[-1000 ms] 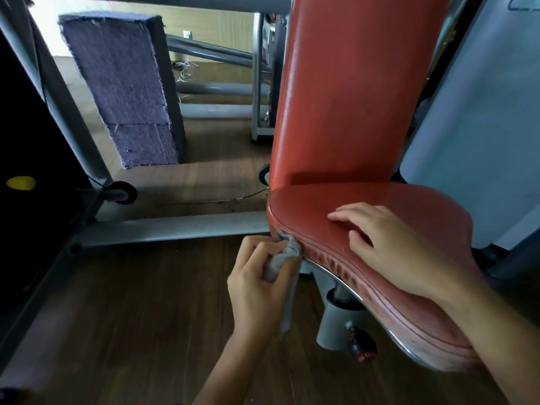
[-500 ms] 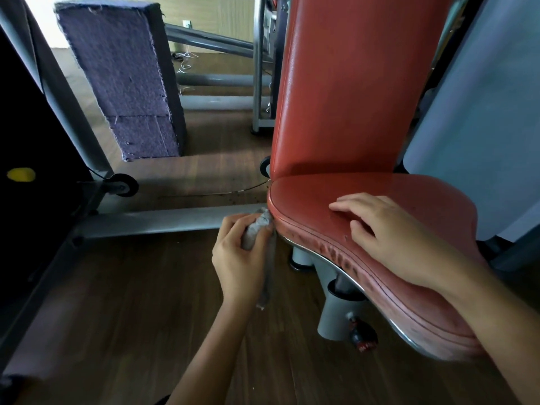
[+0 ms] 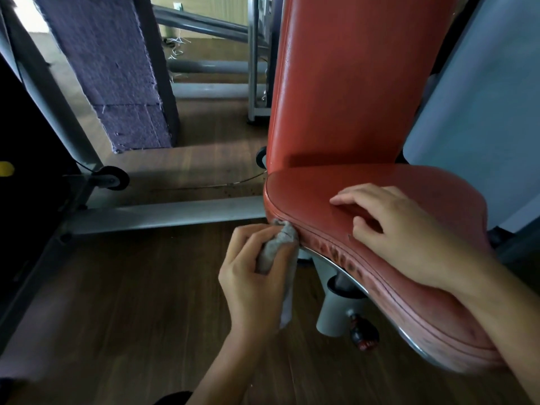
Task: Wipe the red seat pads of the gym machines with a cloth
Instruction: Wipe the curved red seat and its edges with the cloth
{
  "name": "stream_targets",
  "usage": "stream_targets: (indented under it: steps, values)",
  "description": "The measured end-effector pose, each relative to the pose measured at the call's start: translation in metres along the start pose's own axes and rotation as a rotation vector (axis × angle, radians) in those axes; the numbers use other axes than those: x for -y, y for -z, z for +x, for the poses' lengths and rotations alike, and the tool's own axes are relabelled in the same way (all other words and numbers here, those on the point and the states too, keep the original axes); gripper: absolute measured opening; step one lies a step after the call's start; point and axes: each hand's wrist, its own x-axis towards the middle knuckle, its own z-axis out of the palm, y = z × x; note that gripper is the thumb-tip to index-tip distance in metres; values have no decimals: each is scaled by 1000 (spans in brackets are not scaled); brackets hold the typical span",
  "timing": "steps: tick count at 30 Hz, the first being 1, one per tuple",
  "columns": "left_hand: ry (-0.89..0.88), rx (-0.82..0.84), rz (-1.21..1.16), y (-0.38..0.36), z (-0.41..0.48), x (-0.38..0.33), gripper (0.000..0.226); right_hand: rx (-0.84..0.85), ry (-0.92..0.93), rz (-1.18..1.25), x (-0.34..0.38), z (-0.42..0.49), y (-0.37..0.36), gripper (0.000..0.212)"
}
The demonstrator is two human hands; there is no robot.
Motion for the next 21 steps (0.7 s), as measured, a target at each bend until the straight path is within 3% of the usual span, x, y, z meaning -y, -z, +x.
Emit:
stream_targets:
  steps: [7, 16, 21]
  values:
    - [86, -113, -4, -4, 28, 11, 13, -6, -5, 14, 0, 0, 1, 39]
    - [139, 137, -6, -5, 78, 38, 12, -4, -14, 31, -4, 4, 0, 37]
    - [101, 124, -95, 4, 40, 24, 14, -17, -12, 21, -7, 5, -1, 36]
